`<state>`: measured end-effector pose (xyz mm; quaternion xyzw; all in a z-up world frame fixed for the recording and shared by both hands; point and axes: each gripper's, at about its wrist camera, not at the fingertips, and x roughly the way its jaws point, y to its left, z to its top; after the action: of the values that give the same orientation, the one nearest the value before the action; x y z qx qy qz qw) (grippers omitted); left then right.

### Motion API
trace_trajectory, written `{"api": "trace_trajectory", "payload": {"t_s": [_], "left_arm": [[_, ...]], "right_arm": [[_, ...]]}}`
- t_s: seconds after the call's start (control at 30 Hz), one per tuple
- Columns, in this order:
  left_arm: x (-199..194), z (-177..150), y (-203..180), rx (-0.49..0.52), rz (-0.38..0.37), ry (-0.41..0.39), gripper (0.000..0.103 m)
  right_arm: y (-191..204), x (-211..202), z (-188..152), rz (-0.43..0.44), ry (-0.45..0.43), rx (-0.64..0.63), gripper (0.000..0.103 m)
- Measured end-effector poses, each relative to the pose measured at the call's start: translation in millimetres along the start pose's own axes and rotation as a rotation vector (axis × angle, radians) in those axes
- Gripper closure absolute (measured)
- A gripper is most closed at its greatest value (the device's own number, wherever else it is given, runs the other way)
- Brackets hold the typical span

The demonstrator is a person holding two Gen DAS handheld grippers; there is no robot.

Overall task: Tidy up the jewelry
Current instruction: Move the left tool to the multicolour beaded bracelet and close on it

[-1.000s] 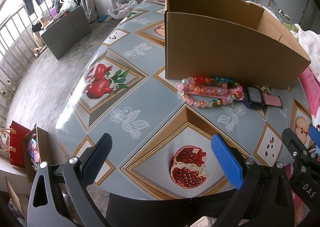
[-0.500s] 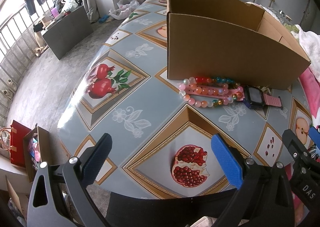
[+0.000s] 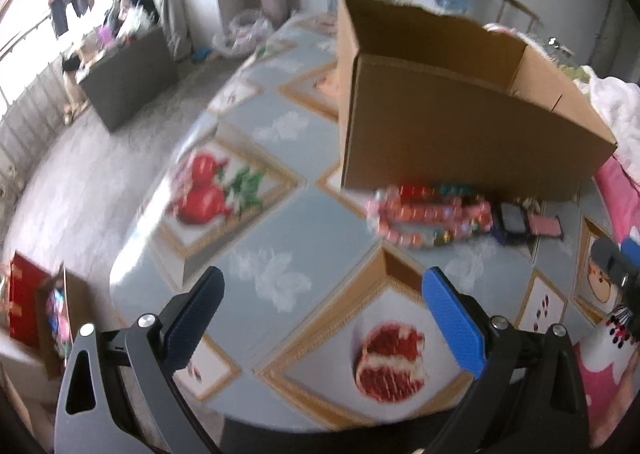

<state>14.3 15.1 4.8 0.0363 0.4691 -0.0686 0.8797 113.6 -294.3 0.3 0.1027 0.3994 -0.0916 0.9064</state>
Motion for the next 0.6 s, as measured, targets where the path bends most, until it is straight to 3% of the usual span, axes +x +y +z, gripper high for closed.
{"api": "trace_trajectory", "payload": {"t_s": [0.23,0.33,0.6], "left_arm": [[11.3,38.0,-6.4,0.043,-0.087,-0.141,0.006],[26.3,51.2,-7.3,0.047,-0.059,-0.124,0.006],[59.4,82.6,1.4,0.030,-0.041,-0.101,0.005]], "right_arm": [[-21.2,30.0,43.2,0.090,-0.009,0.072,0.009],[-25.6,45.6,51.6,0.117,0.019,0.095,0.017],[-24.3,59.7,66.1,0.148,0.003,0.098,0.022]]}}
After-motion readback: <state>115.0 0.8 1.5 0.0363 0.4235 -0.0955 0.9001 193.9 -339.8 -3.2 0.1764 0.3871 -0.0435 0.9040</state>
